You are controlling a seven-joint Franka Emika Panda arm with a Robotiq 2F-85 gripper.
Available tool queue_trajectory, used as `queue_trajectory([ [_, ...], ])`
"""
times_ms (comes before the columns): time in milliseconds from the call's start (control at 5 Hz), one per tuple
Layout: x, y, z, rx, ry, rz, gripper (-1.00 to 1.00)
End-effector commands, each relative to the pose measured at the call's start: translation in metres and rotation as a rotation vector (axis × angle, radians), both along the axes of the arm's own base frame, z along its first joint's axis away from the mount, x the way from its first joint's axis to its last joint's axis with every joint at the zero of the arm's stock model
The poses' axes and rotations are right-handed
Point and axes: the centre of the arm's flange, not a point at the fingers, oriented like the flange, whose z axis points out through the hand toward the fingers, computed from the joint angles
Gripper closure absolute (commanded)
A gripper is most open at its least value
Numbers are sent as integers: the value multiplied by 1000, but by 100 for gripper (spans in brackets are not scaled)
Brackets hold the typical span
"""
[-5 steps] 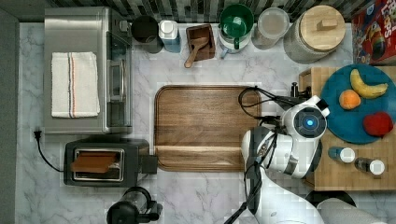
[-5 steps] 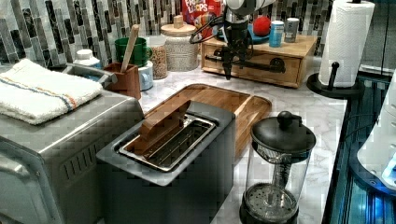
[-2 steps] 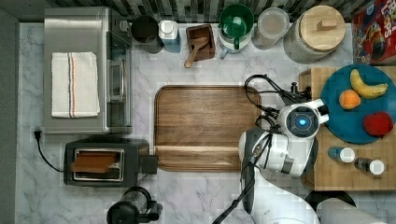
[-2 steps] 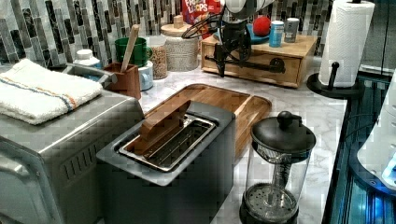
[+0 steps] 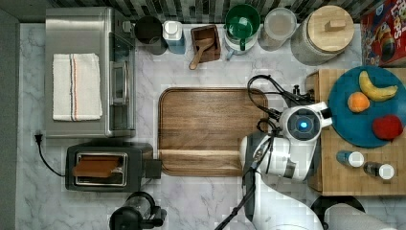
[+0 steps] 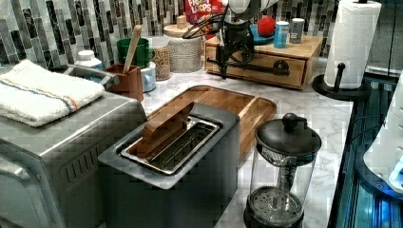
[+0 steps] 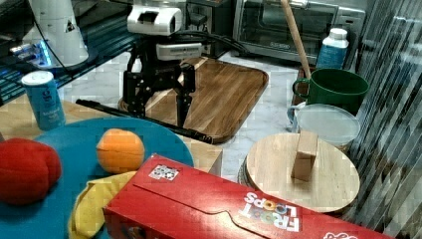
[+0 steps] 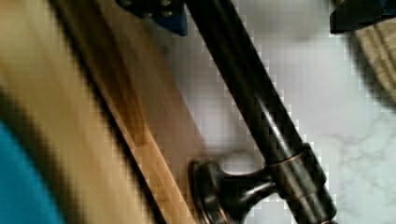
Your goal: Open the drawer.
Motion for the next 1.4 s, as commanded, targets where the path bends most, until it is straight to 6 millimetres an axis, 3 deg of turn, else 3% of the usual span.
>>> queue_trajectory([
  [200, 19, 276, -2, 68, -34, 268, -100],
  [400, 16, 286, 3, 66, -25, 267, -100],
  [1400, 13, 284, 9, 67, -28, 295, -100],
])
